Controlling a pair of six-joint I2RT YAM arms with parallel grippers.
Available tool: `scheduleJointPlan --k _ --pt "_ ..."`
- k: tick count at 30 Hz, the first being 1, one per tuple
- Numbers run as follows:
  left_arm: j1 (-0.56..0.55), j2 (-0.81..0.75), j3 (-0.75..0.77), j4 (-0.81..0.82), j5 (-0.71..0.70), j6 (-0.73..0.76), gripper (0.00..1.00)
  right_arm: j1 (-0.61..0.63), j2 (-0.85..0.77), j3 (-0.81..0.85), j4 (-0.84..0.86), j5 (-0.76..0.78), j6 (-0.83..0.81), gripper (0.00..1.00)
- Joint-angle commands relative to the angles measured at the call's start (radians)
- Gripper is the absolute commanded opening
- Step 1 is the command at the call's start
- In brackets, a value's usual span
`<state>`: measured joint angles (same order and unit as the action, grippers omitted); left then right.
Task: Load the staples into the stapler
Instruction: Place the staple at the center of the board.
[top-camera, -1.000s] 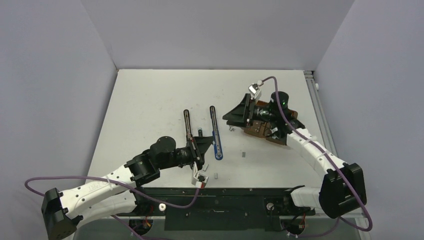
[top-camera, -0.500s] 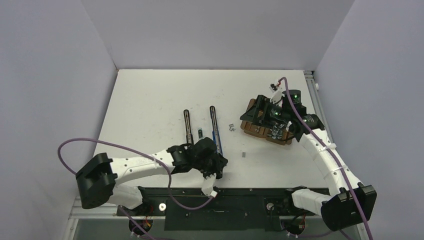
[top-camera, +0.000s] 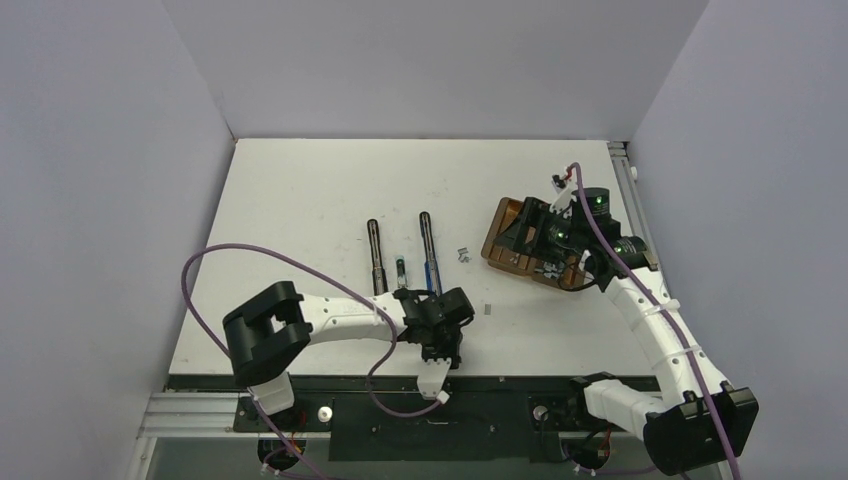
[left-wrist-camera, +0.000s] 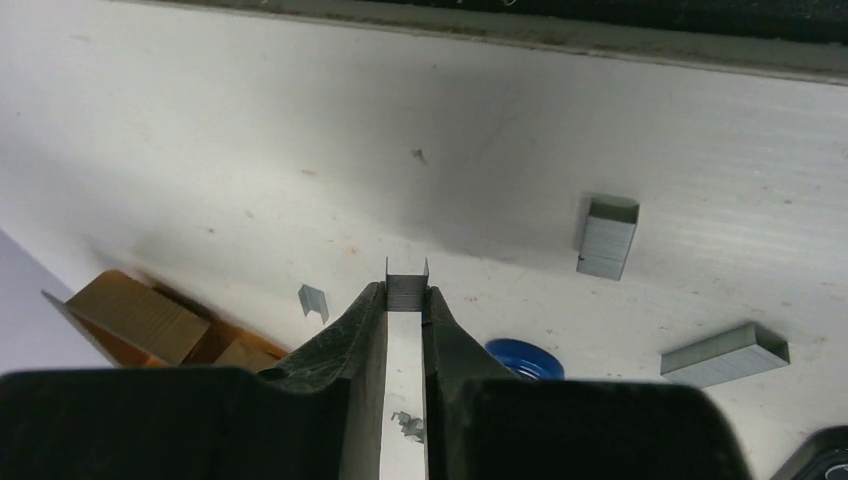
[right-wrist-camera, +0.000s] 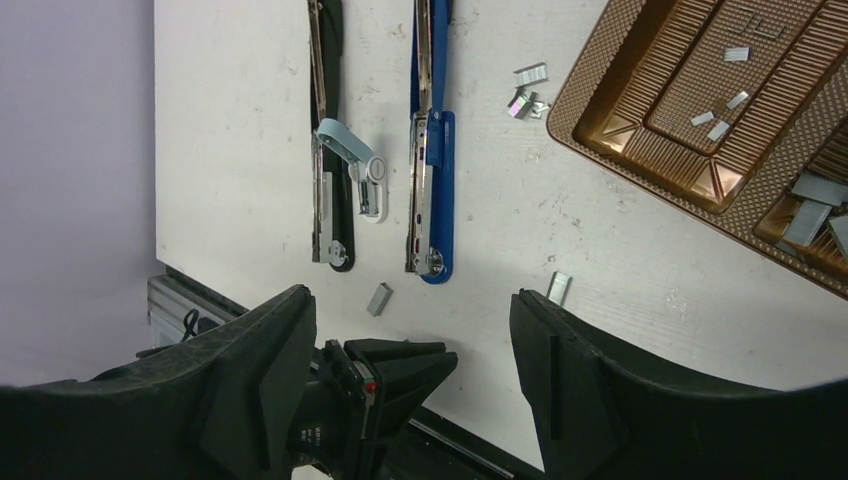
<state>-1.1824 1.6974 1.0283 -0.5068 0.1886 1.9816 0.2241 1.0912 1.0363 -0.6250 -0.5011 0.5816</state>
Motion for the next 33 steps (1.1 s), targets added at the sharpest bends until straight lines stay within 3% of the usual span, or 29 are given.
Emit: scheduleJointPlan --k 1,17,33 --pt "-0.026 0.039 0.063 -0.109 -0.047 0.042 0.08 -0.013 -0.026 -0.009 0.004 0.013 -0.025 0.70" --pt "-0.095 0.160 0.188 -0.322 -0.220 -0.005 0.15 -0.044 -0.046 -0.028 -0.003 -0.041 -0.041 0.70" --pt "-0.115 0.138 0.274 -0.384 -0.268 -0.150 0.41 -0.054 -0.060 -0.070 -0.010 -0.032 -0.037 0.70"
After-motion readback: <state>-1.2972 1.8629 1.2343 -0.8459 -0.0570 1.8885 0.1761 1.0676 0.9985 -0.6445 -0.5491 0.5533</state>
